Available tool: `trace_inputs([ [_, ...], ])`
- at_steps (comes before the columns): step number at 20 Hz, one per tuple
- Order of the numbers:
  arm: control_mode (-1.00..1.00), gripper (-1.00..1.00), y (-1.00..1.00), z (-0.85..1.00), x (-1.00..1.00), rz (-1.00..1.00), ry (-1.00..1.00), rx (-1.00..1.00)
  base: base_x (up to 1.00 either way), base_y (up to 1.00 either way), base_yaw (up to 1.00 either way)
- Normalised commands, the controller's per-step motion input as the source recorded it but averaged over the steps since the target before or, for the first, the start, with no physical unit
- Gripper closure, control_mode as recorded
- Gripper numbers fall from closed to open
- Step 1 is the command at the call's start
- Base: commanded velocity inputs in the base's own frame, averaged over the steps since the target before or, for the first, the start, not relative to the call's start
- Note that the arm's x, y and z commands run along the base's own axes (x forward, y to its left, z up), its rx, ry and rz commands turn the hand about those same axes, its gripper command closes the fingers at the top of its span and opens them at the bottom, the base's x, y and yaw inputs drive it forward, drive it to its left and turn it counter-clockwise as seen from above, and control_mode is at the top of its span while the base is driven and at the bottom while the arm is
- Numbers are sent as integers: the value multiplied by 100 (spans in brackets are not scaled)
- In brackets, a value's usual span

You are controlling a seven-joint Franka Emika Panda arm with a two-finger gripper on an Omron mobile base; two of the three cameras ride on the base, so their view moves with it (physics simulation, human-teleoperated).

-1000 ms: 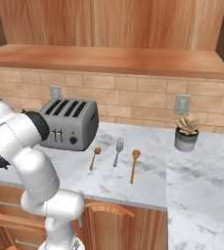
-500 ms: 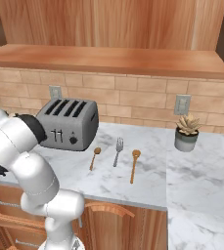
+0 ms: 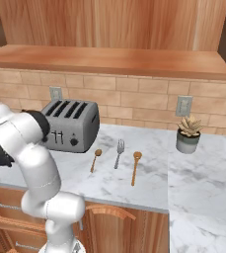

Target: Organize the utensils by type. Pick up the wooden spoons from the counter and place them in the open cabinet. Then pick up the metallic utensils from the counter and place them in the open drawer.

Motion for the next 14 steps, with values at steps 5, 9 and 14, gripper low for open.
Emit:
trace_inputs([
  [5, -100, -100, 43, -15, 11, 0, 0, -2, 0, 0, 0],
  [9, -100, -100, 45, -23, 9, 0, 0, -9, 0, 0, 0],
  [14, -100, -100, 37, -15, 6, 0, 0, -11, 0, 0, 0],
])
